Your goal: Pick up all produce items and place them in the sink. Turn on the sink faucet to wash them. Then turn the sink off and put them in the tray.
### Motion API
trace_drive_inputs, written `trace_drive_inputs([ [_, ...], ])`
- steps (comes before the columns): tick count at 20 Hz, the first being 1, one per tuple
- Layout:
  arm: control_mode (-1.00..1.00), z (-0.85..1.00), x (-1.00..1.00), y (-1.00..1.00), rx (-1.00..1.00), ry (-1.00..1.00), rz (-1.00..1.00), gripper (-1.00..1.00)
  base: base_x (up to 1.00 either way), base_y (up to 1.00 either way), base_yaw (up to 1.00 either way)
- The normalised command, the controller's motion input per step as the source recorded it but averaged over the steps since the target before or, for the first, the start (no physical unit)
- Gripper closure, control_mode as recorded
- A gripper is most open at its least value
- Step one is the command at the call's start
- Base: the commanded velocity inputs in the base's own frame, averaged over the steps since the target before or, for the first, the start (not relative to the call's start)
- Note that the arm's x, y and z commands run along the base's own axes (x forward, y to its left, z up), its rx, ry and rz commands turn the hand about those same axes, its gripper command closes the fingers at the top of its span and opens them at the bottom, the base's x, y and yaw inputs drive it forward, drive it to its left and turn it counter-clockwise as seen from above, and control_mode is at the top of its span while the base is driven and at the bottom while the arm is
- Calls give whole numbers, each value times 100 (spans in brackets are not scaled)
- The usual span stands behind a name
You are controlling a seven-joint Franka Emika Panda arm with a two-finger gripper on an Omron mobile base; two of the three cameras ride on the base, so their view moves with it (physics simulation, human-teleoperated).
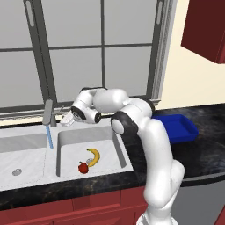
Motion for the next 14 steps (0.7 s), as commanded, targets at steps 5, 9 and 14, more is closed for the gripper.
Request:
trace_drive_inputs([
  [5, -100, 18, 0, -4, 5, -7, 26, -100, 0, 0, 0],
  [9, -100, 23, 5, -2, 4, -5, 22, -100, 0, 0, 0],
  [14, -100, 20, 6, 4, 2, -2, 16, -100, 0, 0, 0],
])
